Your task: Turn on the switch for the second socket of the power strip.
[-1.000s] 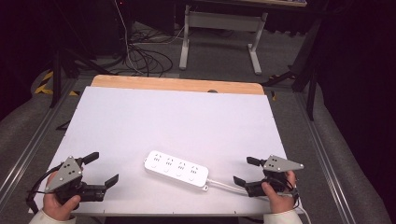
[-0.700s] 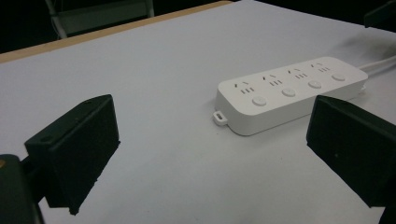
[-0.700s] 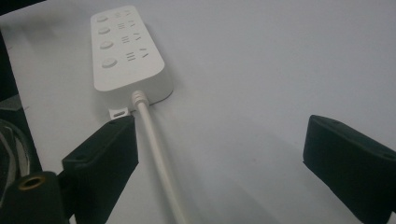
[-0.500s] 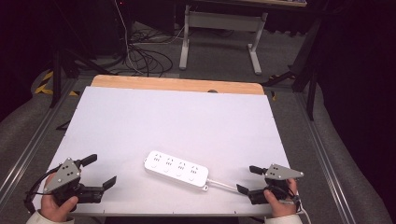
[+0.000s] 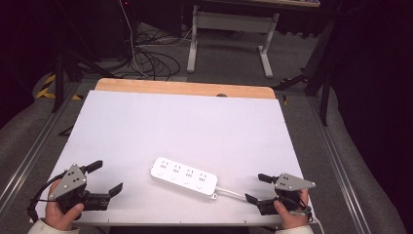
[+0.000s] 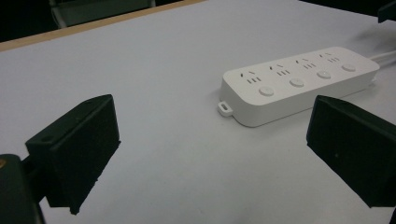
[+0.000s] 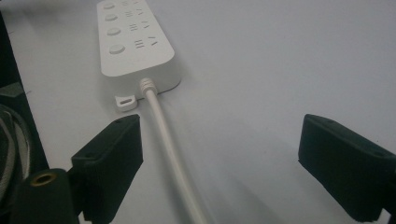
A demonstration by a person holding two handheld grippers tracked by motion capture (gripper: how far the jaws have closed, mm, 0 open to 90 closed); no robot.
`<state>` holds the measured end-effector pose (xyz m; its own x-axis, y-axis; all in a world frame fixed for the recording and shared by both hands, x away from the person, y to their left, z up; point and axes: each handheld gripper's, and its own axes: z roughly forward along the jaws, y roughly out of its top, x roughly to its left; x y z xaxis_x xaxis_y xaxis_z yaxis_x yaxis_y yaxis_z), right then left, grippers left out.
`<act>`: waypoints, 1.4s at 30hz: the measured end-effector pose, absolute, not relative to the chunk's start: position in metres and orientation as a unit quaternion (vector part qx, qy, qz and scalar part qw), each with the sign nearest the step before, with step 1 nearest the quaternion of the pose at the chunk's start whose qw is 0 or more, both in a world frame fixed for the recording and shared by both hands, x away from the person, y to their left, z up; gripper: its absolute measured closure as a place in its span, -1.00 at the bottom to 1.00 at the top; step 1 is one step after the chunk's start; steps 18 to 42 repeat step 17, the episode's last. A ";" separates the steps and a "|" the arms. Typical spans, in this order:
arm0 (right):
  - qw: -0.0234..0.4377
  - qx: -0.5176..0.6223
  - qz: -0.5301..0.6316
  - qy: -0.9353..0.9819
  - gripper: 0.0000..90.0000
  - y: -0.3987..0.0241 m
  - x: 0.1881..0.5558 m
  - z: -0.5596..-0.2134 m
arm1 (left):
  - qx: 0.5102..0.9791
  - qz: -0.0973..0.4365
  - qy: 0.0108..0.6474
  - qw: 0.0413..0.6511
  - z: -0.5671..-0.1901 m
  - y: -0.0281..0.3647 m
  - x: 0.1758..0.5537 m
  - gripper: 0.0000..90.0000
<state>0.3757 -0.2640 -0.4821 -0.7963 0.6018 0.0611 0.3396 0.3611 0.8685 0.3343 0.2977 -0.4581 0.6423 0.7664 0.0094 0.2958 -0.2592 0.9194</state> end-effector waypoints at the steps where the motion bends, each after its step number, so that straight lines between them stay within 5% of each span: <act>1: 0.135 0.289 0.487 0.813 -0.69 -0.265 0.375 -0.482 | 0.757 0.236 0.352 0.498 -0.458 0.297 0.334 -0.93; 42: 0.148 0.288 0.487 0.811 -0.68 -0.268 0.372 -0.479 | 0.759 0.246 0.338 0.500 -0.460 0.298 0.334 -0.94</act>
